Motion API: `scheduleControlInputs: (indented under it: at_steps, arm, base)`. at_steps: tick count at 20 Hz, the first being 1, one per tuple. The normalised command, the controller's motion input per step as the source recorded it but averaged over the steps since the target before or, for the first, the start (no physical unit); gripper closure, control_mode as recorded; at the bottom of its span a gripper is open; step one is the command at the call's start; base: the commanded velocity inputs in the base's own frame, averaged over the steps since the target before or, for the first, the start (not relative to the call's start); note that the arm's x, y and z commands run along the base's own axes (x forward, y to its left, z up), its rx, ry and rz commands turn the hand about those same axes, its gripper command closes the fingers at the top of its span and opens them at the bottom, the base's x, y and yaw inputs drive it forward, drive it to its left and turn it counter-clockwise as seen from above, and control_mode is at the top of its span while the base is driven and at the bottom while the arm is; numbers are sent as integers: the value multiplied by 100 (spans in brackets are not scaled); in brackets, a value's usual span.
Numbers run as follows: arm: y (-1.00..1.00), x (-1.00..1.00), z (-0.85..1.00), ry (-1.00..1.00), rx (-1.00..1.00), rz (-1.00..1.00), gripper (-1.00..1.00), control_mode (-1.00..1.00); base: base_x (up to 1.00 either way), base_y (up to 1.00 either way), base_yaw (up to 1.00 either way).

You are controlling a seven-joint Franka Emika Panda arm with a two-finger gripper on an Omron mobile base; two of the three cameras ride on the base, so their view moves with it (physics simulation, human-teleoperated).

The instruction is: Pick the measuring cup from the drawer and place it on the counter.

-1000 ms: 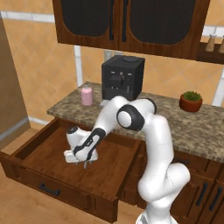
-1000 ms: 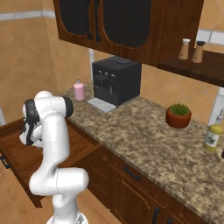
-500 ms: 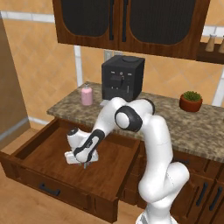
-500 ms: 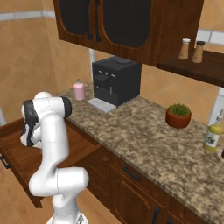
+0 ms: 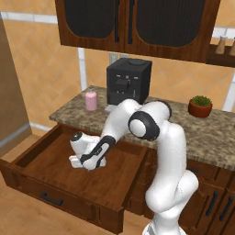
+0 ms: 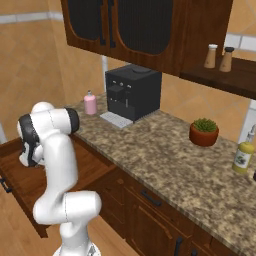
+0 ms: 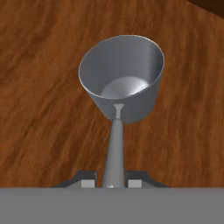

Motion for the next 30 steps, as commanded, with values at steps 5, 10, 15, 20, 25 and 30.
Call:
scheduleControlInputs:
  at_steps: [5, 10, 15, 20, 25, 30]
  arm:
    - [-59, -24, 100, -51, 2, -16, 100, -100]
    - [-58, 2, 100, -36, 0, -21, 100, -100]
    - [-42, 54, 100, -16, 1, -30, 100, -100]
    - [-80, 94, 62, 12, 1, -28, 100, -100]
    - [-89, 47, -12, 8, 0, -12, 100, -100]
    - [-83, 17, -40, 0, 0, 2, 100, -100]
  base:
    - [0, 0, 0]
    - [0, 0, 0]
    - [0, 0, 0]
    - [0, 0, 0]
    - [0, 0, 0]
    - [0, 0, 0]
